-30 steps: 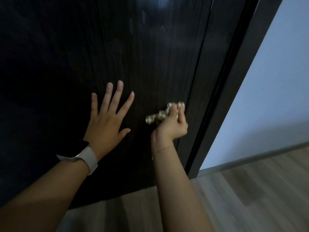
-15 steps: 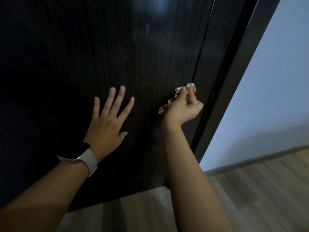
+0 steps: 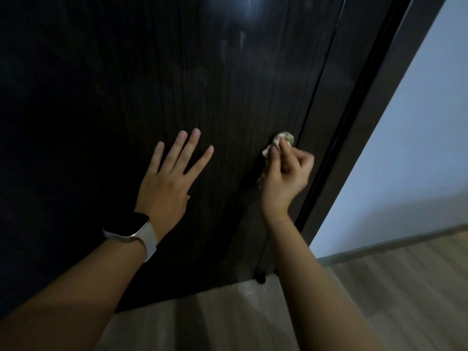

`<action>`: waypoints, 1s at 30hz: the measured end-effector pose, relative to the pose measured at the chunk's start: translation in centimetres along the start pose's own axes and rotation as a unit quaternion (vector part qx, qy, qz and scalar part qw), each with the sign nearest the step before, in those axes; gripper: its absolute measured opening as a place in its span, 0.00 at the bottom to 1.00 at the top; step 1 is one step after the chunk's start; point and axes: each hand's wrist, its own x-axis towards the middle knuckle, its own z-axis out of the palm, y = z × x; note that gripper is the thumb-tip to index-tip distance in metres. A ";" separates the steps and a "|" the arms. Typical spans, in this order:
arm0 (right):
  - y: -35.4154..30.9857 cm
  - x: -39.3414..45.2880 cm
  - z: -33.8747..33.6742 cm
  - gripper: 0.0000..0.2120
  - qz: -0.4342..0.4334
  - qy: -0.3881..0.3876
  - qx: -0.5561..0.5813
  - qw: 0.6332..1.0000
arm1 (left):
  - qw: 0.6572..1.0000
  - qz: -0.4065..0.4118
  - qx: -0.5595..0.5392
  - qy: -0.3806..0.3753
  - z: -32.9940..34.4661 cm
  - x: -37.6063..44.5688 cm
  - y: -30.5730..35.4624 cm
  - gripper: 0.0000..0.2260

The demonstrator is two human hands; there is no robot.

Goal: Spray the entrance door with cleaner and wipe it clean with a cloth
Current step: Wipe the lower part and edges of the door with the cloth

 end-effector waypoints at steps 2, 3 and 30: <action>0.6 0.3 0.8 0.12 -0.063 -0.024 -0.031 0.997 | 1.000 0.002 0.006 0.001 0.2 0.1 -0.1 0.56; 1.2 -0.2 0.9 0.13 -0.087 -0.029 -0.053 0.994 | 1.000 0.001 0.009 -0.001 0.2 0.1 -0.1 0.57; 1.5 -9.5 0.2 0.14 -0.116 -0.256 -0.102 0.954 | 0.997 0.024 0.023 0.073 0.5 -1.9 -3.6 0.50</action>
